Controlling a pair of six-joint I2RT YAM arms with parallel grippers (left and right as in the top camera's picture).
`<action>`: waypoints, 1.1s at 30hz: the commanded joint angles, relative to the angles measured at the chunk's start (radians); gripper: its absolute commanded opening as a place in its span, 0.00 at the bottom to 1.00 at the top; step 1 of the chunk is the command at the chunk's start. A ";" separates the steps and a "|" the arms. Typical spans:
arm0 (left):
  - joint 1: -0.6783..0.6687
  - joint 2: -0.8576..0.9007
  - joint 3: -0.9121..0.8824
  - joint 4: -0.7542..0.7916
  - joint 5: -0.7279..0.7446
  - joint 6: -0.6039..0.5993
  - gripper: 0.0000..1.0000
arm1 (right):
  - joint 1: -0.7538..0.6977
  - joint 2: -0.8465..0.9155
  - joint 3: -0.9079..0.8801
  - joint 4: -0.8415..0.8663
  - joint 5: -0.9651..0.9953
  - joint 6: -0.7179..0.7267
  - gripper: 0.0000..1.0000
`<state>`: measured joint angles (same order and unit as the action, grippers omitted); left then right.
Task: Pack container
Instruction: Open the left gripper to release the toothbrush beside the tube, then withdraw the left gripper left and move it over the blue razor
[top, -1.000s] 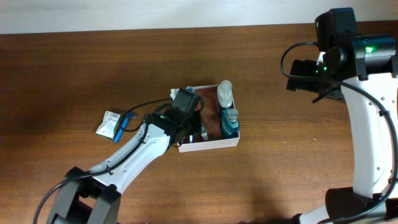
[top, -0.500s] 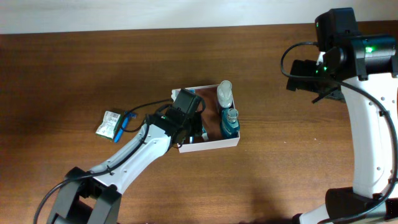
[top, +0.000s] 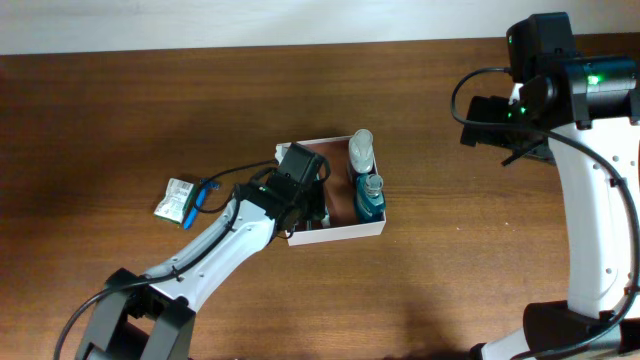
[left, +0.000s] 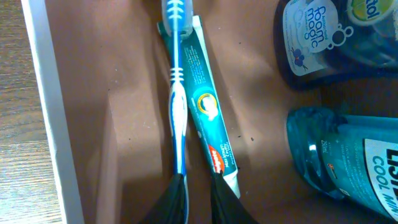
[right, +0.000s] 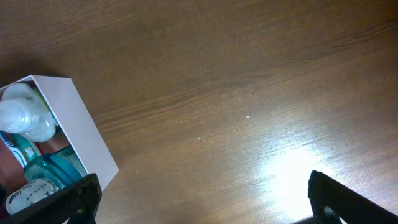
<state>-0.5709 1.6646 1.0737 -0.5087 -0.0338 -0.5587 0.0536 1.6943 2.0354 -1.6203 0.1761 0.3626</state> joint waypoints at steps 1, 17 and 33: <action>-0.003 0.008 0.012 0.011 0.000 -0.006 0.15 | -0.003 -0.001 0.007 0.001 0.016 0.000 0.98; 0.191 -0.216 0.080 -0.162 -0.043 0.064 0.16 | -0.003 -0.001 0.007 0.001 0.016 0.000 0.98; 0.550 -0.195 0.074 -0.297 -0.094 0.304 0.37 | -0.003 -0.001 0.007 0.001 0.016 0.000 0.98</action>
<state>-0.0357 1.4502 1.1454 -0.8158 -0.1177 -0.3550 0.0536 1.6943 2.0354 -1.6203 0.1761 0.3626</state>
